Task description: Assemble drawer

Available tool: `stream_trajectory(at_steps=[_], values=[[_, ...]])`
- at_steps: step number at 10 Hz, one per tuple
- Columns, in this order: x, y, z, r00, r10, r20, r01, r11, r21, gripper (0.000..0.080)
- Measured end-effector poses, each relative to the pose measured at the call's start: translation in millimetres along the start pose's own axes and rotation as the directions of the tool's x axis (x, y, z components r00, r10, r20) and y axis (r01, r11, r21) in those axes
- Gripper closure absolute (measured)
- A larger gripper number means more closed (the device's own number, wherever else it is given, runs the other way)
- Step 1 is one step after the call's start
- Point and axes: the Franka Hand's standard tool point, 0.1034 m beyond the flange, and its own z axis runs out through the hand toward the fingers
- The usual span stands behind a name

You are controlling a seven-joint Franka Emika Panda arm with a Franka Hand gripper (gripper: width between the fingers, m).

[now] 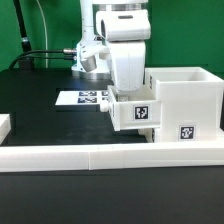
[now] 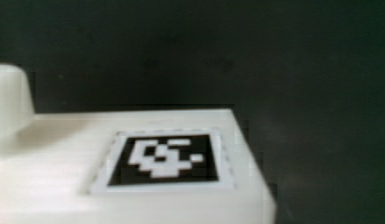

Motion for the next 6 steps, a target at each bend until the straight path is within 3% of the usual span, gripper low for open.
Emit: stream_trajectory(at_steps=[2,6], values=[[10.6,1.7,-0.2,0.999,-0.033,0.022,0.034,0.999,-0.004,0.0757],[9.4,1.9,-0.8,0.999,-0.026,0.022,0.026,1.000,-0.005,0.0757]])
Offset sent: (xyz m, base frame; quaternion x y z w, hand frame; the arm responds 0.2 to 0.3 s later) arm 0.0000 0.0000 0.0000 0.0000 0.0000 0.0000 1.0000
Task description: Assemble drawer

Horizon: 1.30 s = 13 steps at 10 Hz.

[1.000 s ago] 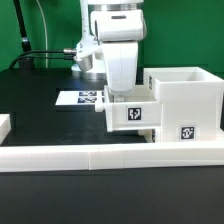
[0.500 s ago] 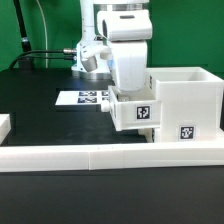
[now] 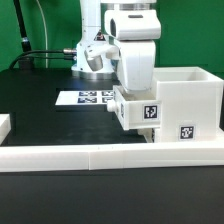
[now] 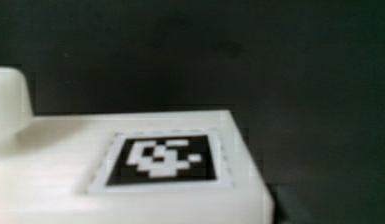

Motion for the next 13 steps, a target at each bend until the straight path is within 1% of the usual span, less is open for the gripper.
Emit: stream_trajectory(at_steps=[1,2,3,4,5,6,7,8,9,11,13], values=[[0.0,1.1,-3.1,1.000,0.003,0.001,-0.003,1.000,-0.005,0.0495],[-0.7,2.9,-8.5,1.000,0.006,0.004,-0.006,1.000,-0.014,0.0345],[-2.6,4.7,-15.7,1.000,0.010,0.007,-0.010,1.000,-0.025,0.0345],[-6.7,7.1,-24.6,1.000,0.014,0.011,-0.014,0.999,-0.038,0.0204],[-11.5,8.4,-30.9,1.000,0.021,0.015,-0.020,0.999,-0.045,0.0166],[-19.2,8.6,-38.5,1.000,0.015,0.022,-0.014,0.999,-0.046,0.0154],[-30.1,8.3,-43.0,0.999,-0.015,0.028,0.016,0.999,-0.043,0.0154],[-47.5,6.0,-43.0,0.999,-0.029,0.033,0.031,0.999,-0.037,0.0151],[-61.3,2.9,-39.9,0.999,-0.015,0.033,0.016,0.999,-0.030,0.0151],[-58.3,3.3,-39.5,0.999,-0.004,0.032,0.005,1.000,-0.031,0.0151],[-59.0,2.7,-38.2,1.000,-0.003,0.031,0.004,1.000,-0.029,0.0151]])
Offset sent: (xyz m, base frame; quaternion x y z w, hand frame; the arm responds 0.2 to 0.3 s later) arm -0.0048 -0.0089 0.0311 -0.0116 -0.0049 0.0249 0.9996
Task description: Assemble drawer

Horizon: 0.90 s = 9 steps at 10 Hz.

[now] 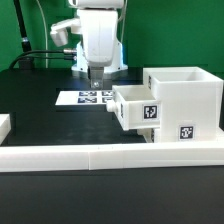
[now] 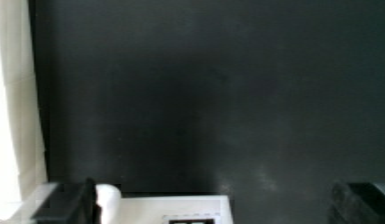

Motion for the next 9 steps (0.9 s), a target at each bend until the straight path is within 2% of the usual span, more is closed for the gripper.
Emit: stream_trajectory(at_steps=[3,6,8,9], values=[[4.8,5.3,11.3,0.999,-0.049,-0.006,0.049,0.998,0.025,0.0151],[0.8,4.1,12.2,0.999,-0.043,-0.008,0.044,0.999,0.026,0.0151],[-2.5,9.0,15.8,0.997,-0.073,-0.013,0.073,0.997,0.027,0.0151],[-11.1,11.0,16.4,0.992,-0.108,-0.061,0.110,0.994,0.028,0.0151]])
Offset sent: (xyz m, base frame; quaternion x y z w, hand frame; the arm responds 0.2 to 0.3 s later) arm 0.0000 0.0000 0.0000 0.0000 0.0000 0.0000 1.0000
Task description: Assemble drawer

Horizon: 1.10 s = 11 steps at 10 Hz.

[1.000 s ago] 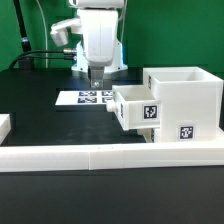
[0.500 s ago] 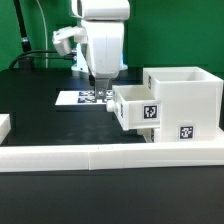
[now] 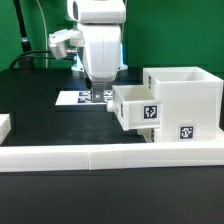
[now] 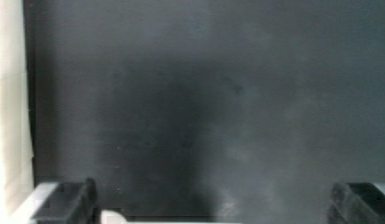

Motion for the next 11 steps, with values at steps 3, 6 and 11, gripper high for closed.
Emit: stream_trajectory(at_steps=[3,6,11], values=[[-5.1,1.0,6.7,0.992,0.018,-0.127,-0.016,1.000,0.021,0.0151],[21.8,-4.8,14.5,0.989,0.075,-0.129,-0.070,0.997,0.040,0.0151],[58.6,-4.8,18.4,0.975,0.181,-0.130,-0.172,0.982,0.072,0.0151]])
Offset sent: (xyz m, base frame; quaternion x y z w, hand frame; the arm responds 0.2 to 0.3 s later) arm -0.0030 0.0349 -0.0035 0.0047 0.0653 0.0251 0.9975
